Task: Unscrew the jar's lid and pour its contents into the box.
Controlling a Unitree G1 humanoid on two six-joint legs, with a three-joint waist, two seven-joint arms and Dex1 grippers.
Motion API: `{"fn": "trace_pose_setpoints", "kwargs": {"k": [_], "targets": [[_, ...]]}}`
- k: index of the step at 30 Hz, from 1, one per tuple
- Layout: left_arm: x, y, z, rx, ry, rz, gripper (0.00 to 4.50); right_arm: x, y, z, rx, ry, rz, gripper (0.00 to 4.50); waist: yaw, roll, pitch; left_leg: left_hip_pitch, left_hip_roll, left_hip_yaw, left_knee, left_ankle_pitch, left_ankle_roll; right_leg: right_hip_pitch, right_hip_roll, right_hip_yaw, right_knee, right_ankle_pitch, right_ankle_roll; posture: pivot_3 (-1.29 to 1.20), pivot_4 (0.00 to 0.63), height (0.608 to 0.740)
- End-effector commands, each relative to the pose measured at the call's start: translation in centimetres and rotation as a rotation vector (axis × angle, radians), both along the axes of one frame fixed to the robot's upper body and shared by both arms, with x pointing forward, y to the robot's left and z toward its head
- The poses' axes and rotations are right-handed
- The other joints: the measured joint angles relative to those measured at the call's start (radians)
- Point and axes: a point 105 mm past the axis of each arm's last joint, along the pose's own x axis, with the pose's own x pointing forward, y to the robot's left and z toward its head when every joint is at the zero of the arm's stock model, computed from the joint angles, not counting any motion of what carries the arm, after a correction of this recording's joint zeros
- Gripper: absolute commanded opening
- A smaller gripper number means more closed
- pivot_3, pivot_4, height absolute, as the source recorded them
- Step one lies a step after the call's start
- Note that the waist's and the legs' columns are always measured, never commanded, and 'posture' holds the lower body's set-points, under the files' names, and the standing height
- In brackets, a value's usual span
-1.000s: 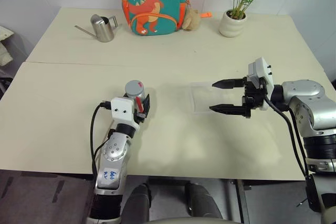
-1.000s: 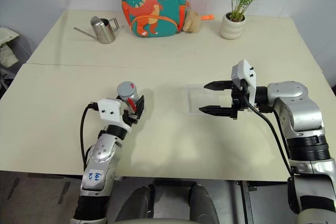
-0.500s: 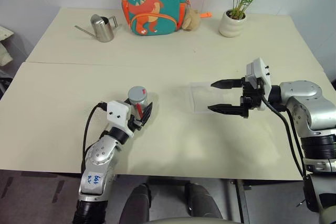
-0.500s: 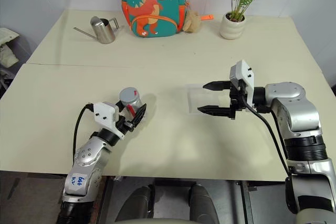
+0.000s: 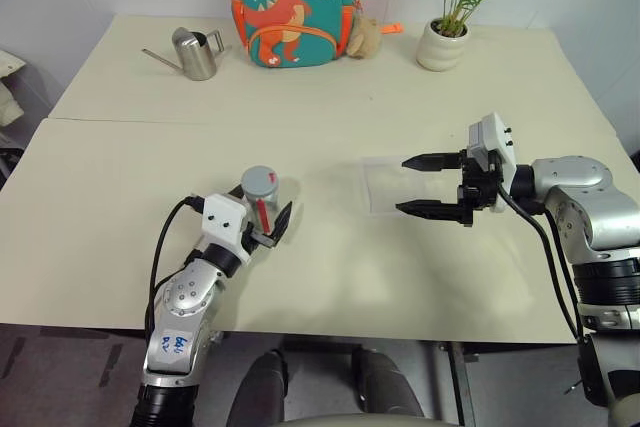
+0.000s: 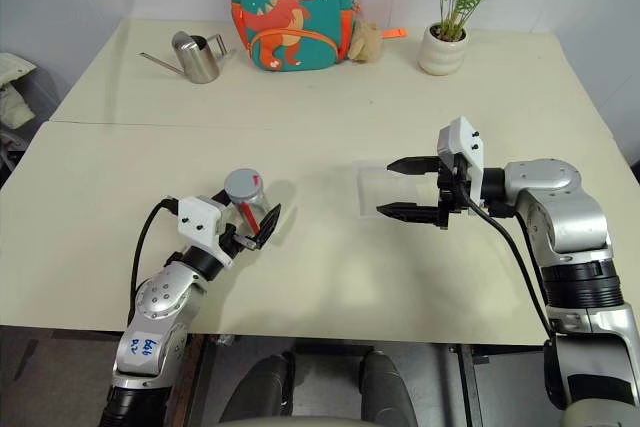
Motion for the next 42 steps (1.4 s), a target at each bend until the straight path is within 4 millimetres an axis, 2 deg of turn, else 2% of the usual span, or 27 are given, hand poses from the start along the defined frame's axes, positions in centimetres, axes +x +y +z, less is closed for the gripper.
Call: {"fn": "trace_pose_setpoints", "kwargs": {"k": [1, 9, 18, 33, 37, 42], "targets": [[-0.2, 0.1, 0.6, 0.008, -0.036, 0.007, 4.48, -0.1, 0.1, 0.9, 0.001, -0.043, 0.007, 4.5, 0.0, 0.0, 0.0, 0.0, 0.0, 0.0, 0.0, 0.0, 0.0, 0.0, 0.0, 0.0, 0.0, 0.0, 0.0, 0.0, 0.15, 0.74], [-1.0, 0.3, 1.1, 0.002, -0.059, 0.043, 4.48, 0.0, 0.0, 0.9, 0.0, -0.045, 0.008, 4.5, 0.0, 0.0, 0.0, 0.0, 0.0, 0.0, 0.0, 0.0, 0.0, 0.0, 0.0, 0.0, 0.0, 0.0, 0.0, 0.0, 0.15, 0.74], [-3.2, -0.9, 0.9, 0.004, -0.064, 0.114, 4.48, 0.0, 0.0, 1.2, -0.007, -0.053, 0.015, 4.5, 0.001, 0.0, 0.0, 0.0, 0.0, 0.0, 0.0, 0.0, 0.0, 0.0, 0.0, 0.001, -0.001, 0.0, 0.0, 0.0, 0.15, 0.74], [-1.1, -0.8, 1.5, 0.061, -0.1, 0.335, 4.48, 0.5, 0.4, 1.7, -0.02, -0.055, 0.043, 4.5, 0.001, 0.0, 0.0, 0.0, 0.0, 0.0, 0.0, -0.001, 0.0, 0.0, 0.0, 0.0, -0.002, 0.0, 0.0, 0.0, 0.15, 0.74], [-0.9, -1.8, 1.4, 0.05, -0.096, 0.323, 4.48, 0.5, 0.4, 1.8, -0.024, -0.055, 0.043, 4.5, 0.001, 0.0, 0.0, 0.0, 0.0, 0.0, 0.0, -0.001, 0.0, 0.0, 0.0, 0.0, -0.002, 0.0, 0.0, 0.0, 0.15, 0.74], [-0.7, -2.1, 1.3, 0.018, -0.086, 0.337, 4.48, 0.5, 0.3, 1.9, -0.03, -0.056, 0.042, 4.5, 0.001, 0.0, 0.0, 0.0, 0.0, 0.0, 0.0, -0.001, 0.0, 0.0, 0.0, 0.0, -0.001, 0.0, 0.0, 0.0, 0.15, 0.74]]}}
